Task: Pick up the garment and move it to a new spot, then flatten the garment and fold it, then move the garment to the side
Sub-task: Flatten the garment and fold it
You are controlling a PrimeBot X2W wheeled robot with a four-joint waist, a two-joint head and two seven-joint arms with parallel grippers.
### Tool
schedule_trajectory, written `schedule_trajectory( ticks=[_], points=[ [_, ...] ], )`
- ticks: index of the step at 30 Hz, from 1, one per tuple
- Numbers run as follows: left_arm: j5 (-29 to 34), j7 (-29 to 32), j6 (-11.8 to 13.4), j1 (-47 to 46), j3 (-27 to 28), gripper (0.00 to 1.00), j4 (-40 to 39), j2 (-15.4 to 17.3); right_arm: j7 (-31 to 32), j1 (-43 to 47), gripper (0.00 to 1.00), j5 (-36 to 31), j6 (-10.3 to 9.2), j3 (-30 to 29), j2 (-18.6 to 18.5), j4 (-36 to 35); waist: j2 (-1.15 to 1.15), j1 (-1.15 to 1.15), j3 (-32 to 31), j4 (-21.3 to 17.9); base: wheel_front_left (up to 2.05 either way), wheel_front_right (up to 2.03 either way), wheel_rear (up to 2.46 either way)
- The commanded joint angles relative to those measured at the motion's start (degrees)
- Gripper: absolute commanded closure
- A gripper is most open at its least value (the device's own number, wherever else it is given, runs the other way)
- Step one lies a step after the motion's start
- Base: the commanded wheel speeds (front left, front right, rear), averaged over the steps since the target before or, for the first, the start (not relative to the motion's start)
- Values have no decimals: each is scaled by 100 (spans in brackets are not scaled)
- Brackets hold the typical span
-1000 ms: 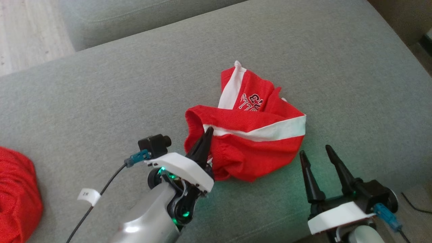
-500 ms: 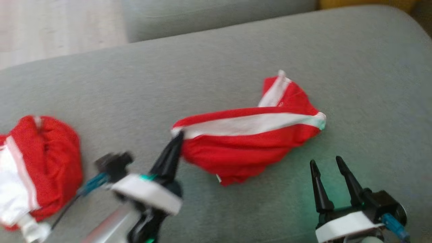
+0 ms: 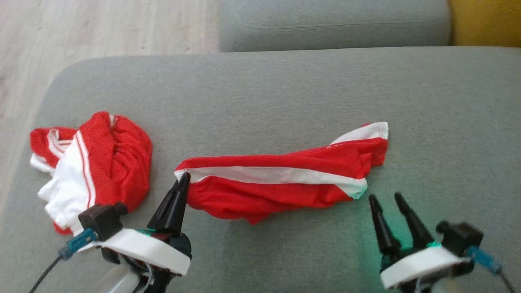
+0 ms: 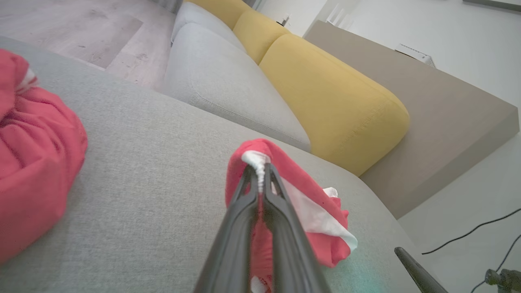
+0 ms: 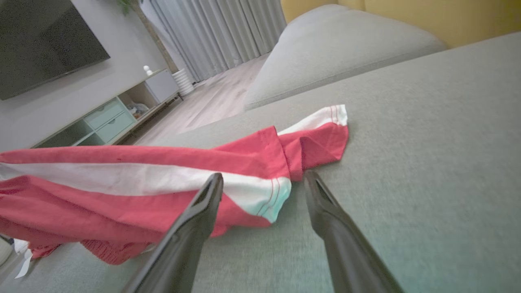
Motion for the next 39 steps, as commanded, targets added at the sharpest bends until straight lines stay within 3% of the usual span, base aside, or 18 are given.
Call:
schedule_trajectory(
  ticks=[1,7,14,23,24,26,31,39],
  points=[
    [40,-6,4,-220,236,100,-183,144,-23,-471,0,368,37,319,-336,30,0,1,39,154,0,0,0],
    [77,17,-24,-368,213,100,-134,67,-23,-870,0,1198,37,911,-760,512,0,1,151,332,0,0,0],
    [113,-8,-70,-534,216,100,-21,-42,-23,-1369,0,2417,37,1713,-970,865,0,1,330,423,0,0,0],
    [156,-29,-110,-667,208,100,87,-118,-23,-1736,0,2940,37,2173,-1036,1235,0,1,483,475,0,0,0],
    [154,-31,-112,-672,212,100,98,-119,-23,-1742,7,2982,37,2195,-1044,1238,0,1,485,477,0,0,0],
    [151,-37,-117,-675,220,100,124,-116,-23,-1726,100,3064,37,2231,-1055,1226,0,1,479,472,0,0,0],
    [148,-56,-126,-675,252,100,166,-90,-23,-1690,100,2982,37,2183,-1182,1009,0,1,422,423,0,0,0],
    [661,-50,-374,-1570,493,100,-392,315,-23,-2002,100,2255,37,819,-1699,-549,0,1,374,48,0,0,0]
  ],
)
